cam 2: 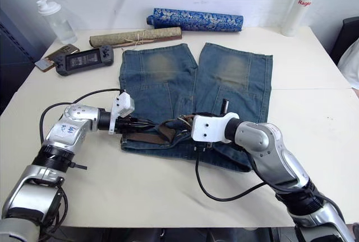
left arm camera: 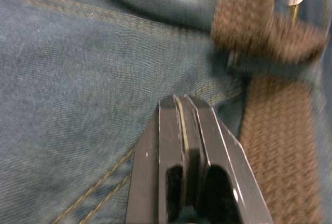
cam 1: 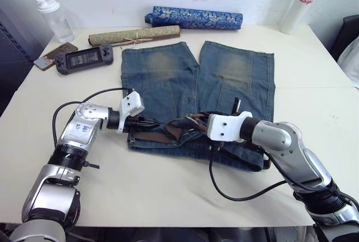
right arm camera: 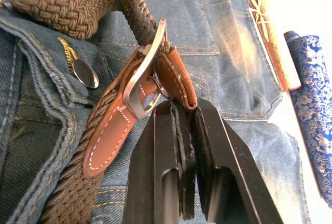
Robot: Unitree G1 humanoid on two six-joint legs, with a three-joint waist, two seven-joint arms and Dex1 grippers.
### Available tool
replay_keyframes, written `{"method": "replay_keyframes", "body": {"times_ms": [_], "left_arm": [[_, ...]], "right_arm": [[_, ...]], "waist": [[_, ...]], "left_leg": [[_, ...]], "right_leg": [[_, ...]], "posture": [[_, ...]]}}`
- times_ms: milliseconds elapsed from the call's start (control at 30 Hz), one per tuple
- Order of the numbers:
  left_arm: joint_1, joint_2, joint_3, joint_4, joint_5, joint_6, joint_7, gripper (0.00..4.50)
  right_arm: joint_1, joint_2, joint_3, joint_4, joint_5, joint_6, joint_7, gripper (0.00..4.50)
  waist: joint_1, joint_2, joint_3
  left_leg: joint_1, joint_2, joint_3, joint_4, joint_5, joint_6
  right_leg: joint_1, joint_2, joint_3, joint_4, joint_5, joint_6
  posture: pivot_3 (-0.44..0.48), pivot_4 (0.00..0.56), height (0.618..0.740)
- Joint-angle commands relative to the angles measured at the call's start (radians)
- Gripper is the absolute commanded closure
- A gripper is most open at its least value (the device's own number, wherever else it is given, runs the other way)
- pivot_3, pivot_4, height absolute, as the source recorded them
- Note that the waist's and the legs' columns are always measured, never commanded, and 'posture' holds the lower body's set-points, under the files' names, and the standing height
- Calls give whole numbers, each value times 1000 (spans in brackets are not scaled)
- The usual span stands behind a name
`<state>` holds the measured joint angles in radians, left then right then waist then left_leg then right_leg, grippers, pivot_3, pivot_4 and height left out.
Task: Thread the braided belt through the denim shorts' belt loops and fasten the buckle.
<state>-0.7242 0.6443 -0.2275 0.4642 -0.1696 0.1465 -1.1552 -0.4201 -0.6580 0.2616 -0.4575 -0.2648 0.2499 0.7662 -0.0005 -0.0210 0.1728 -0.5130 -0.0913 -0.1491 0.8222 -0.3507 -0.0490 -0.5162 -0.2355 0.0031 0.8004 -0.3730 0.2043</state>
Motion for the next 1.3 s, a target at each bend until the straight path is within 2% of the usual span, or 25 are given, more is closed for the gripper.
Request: {"method": "replay_keyframes", "body": {"times_ms": [33,200,400,667,833,1000,1200,1300], "left_arm": [[20,20,-51,168,129,-100,20,4438],[29,18,-54,197,137,-147,16,4438],[50,9,-51,190,132,-157,26,4438],[57,7,-51,196,137,-171,38,4438],[54,4,-46,204,138,-181,54,4438],[42,-15,1,196,100,-170,92,4438],[51,-21,120,68,-1,-109,101,4438],[69,-16,158,-3,-32,-63,103,4438]], "right_arm": [[8,-23,-110,-70,43,-62,-23,4500],[-6,-94,-282,-42,117,-134,-15,4500],[-48,-171,-408,47,193,-194,-2,4500],[-124,-192,-470,134,246,-164,-41,4500],[-138,-176,-442,112,269,-132,-52,4500],[-97,-159,-337,21,287,-114,9,4500],[-76,-110,-198,-36,250,-81,21,4500],[-79,-105,-170,-30,236,-79,22,4500]], "waist": [[-1,0,-1],[-3,1,-3],[-2,2,-3],[-2,3,-4],[-2,3,-4],[-2,5,-5],[-4,5,-5],[-3,4,-4]], "left_leg": [[1,0,1,0,0,0],[3,0,1,0,0,1],[3,0,1,0,1,1],[3,0,1,0,1,1],[3,0,1,0,1,1],[3,0,1,0,1,1],[3,0,0,0,1,2],[1,0,0,0,1,1]], "right_leg": [[1,0,0,0,0,0],[2,0,1,2,0,1],[2,0,1,3,0,0],[2,0,2,3,0,1],[1,0,2,3,0,1],[1,0,2,3,0,1],[1,0,2,3,1,1],[0,0,2,2,0,1]], "posture": [[0,150,637],[0,150,637],[0,150,637],[0,150,637],[0,150,637],[0,150,637],[0,150,637],[0,150,637]]}}
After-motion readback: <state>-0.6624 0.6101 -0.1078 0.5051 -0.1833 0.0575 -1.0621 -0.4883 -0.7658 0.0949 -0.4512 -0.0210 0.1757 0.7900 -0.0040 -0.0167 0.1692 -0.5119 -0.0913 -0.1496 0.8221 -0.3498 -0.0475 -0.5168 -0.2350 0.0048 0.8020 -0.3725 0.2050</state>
